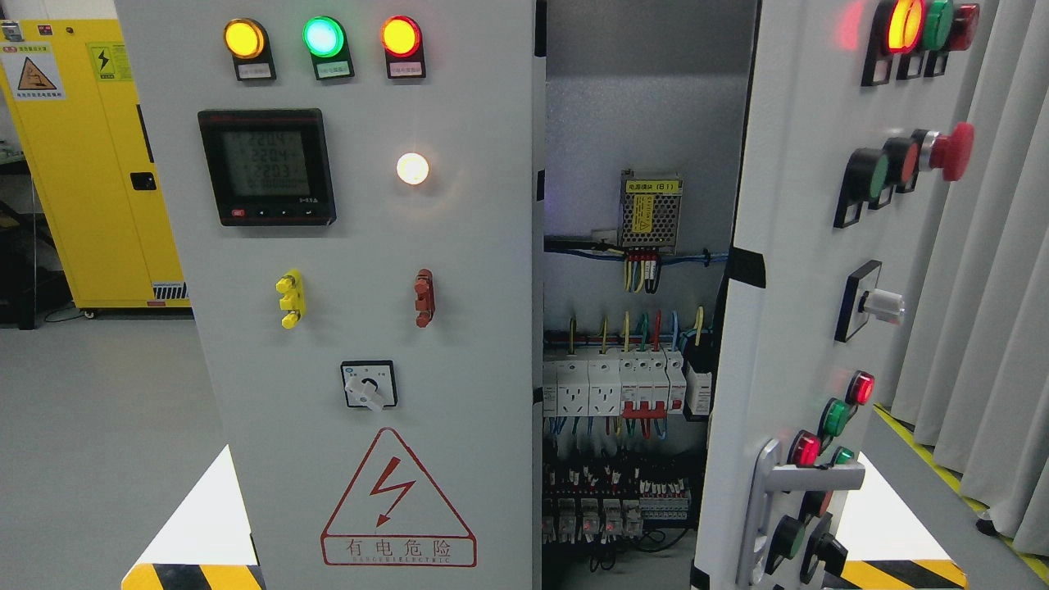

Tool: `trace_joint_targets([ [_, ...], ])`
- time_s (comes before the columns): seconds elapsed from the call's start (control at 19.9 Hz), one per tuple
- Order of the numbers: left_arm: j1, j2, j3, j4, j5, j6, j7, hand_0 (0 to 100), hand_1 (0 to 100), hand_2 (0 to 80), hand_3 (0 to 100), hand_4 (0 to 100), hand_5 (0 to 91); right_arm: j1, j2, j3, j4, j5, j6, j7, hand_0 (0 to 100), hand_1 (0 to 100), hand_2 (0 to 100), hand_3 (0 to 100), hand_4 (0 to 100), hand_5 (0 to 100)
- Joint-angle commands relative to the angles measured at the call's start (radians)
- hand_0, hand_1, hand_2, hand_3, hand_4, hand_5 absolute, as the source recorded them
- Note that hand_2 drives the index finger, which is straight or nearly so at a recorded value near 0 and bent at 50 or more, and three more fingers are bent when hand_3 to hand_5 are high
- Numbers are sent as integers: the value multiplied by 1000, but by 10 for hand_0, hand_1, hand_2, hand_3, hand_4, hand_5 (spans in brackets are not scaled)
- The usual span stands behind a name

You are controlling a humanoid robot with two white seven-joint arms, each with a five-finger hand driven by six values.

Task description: Open door with both hands

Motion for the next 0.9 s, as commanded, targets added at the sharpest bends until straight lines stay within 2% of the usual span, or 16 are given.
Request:
trace_joint_targets([
  [0.0,-29,-31,-23,-8,0,0,0,120,556,0,0,0,0,1,0,0,1,-1,0,0,0,500,40,0,0,0],
  [0.2,-29,-29,-6,-9,9,-2,0,120,556,0,0,0,0,1,0,0,1,1,0,0,0,500,40,0,0,0],
  [0.25,-29,-31,21,-21,29,-2,0,120,556,0,0,0,0,1,0,0,1,-1,0,0,0,500,40,0,0,0],
  [0.45,52,-23,121,-315,211,1,0,120,556,0,0,0,0,1,0,0,1,-1,0,0,0,500,40,0,0,0],
  [0.55,119,-20,121,-507,249,-2,0,120,556,0,0,0,0,1,0,0,1,-1,0,0,0,500,40,0,0,0],
  [0.65,196,-15,117,-717,252,-8,-28,120,556,0,0,0,0,1,-2,0,1,-1,0,0,0,500,40,0,0,0],
  [0.7,240,-6,112,-826,252,-16,-69,120,556,0,0,0,0,2,-2,0,1,1,0,0,0,500,40,0,0,0],
  [0.75,283,3,109,-933,252,-23,-139,120,556,0,0,0,0,2,-2,0,1,-1,0,0,0,500,40,0,0,0],
  [0.85,342,14,109,-1102,250,-43,-363,120,556,0,0,0,0,2,-2,0,1,-1,0,0,0,500,40,0,0,0],
])
